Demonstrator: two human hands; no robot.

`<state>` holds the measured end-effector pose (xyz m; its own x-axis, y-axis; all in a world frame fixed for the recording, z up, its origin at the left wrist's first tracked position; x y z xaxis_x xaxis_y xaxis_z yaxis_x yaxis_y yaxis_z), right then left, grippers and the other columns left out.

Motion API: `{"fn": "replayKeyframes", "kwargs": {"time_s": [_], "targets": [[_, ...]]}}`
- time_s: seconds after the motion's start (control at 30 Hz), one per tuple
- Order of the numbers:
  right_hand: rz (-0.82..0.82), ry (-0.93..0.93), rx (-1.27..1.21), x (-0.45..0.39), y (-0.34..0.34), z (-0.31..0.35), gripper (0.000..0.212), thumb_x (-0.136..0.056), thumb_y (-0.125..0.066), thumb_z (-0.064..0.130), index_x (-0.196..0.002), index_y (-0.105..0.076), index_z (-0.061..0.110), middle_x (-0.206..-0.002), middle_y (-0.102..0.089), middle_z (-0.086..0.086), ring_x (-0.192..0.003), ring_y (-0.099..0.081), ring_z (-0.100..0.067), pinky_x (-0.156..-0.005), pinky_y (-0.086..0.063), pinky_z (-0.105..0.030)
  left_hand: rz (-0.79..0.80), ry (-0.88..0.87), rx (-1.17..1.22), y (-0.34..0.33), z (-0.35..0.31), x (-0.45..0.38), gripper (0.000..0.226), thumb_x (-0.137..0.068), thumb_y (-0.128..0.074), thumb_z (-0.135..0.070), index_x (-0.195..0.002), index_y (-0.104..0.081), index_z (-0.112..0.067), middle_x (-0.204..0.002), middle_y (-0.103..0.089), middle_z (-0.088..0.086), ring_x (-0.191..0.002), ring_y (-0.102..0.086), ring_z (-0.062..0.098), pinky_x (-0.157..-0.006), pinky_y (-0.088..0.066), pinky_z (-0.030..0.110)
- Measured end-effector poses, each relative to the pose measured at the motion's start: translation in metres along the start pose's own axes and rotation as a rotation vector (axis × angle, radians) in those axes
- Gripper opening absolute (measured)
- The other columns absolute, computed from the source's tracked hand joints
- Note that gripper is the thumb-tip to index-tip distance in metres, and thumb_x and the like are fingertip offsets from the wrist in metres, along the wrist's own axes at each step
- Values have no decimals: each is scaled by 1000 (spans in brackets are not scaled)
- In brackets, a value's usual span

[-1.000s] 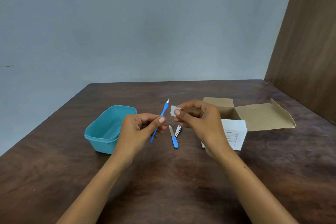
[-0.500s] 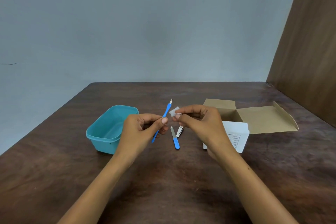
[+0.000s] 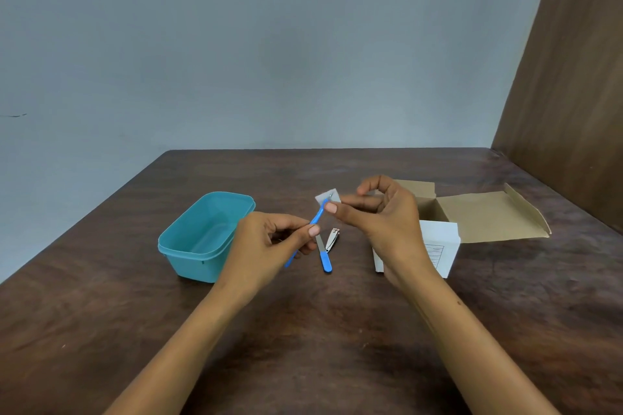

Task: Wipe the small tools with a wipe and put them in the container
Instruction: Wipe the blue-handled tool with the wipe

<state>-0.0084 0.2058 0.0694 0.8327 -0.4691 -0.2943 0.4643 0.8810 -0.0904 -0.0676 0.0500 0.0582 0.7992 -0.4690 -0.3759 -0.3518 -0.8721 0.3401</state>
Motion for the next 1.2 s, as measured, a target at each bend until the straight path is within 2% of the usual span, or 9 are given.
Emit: {"fn": "replayKeyframes", "kwargs": {"time_s": [0.17,0.33,0.43,0.6,0.77,0.87,0.97,1.1,1.2], "targets": [[107,-61,33,4,-15,-9,41,-65,-82,2,-83,-47,12,-79,-74,-13,-76,-72,-25,-81,-55,-41,7,-5,-3,1,1,-1,9,-83,-69,-16,-85,-77,-12,-68,-73,5,-65,-69,18,-63,-57,24],[26,-78,-129,2,-4,-4,42,-66,-80,-1,-85,-44,12,-77,-74,-10,-72,-72,-20,-71,-56,-30,70,79,117,-3,3,-1,11,-83,-67,-16,-85,-77,-11,-65,-72,6,-61,-68,14,-61,-55,20],[53,-123,-189,2,-6,-6,39,-68,-77,-1,-87,-45,11,-72,-74,-5,-69,-71,-15,-63,-56,-23,116,162,200,-7,9,1,15,-85,-65,-16,-87,-76,-6,-63,-69,4,-61,-67,14,-61,-54,21],[161,-173,-143,7,-19,-12,39,-68,-78,-1,-88,-46,11,-76,-74,-9,-69,-70,-19,-70,-56,-25,137,199,241,-7,9,3,17,-86,-63,-16,-92,-75,-6,-62,-67,5,-62,-67,14,-61,-55,23],[43,-120,-181,4,-9,-9,42,-67,-78,-1,-87,-44,12,-77,-74,-8,-74,-71,-20,-78,-53,-31,76,152,195,-3,4,1,9,-82,-67,-11,-83,-76,-11,-61,-69,4,-58,-67,12,-58,-54,18],[-72,-11,-167,3,2,3,34,-69,-78,1,-87,-51,11,-76,-75,-4,-76,-72,-16,-72,-54,-23,42,139,167,-1,3,2,10,-82,-68,-9,-80,-75,-16,-62,-71,5,-57,-67,11,-57,-54,17],[-161,244,60,8,8,26,24,-72,-77,3,-91,-64,9,-78,-71,8,-76,-69,-3,-68,-51,-13,14,141,141,0,5,2,11,-82,-68,-10,-80,-75,-17,-64,-72,5,-58,-68,12,-57,-54,17],[-99,599,505,18,-14,40,14,-79,-71,3,-91,-74,11,-87,-71,2,-79,-64,-4,-69,-48,-10,-13,132,158,2,6,2,9,-82,-68,-8,-78,-76,-11,-63,-71,10,-57,-67,15,-57,-56,21],[-13,640,683,16,-31,26,15,-78,-69,2,-88,-75,11,-85,-67,-5,-72,-58,-5,-64,-42,-6,-30,111,128,5,6,1,9,-83,-69,-9,-79,-76,-14,-64,-71,13,-57,-67,16,-58,-56,22]]}}
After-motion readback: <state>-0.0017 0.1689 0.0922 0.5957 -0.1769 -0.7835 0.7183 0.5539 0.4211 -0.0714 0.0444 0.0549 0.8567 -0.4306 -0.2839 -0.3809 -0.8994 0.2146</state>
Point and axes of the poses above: each hand's wrist, its own x-axis away from the middle knuckle, its own y-axis out of the back of the hand, z = x × y, the point moved 9 cm from there along -x, towards the middle knuckle
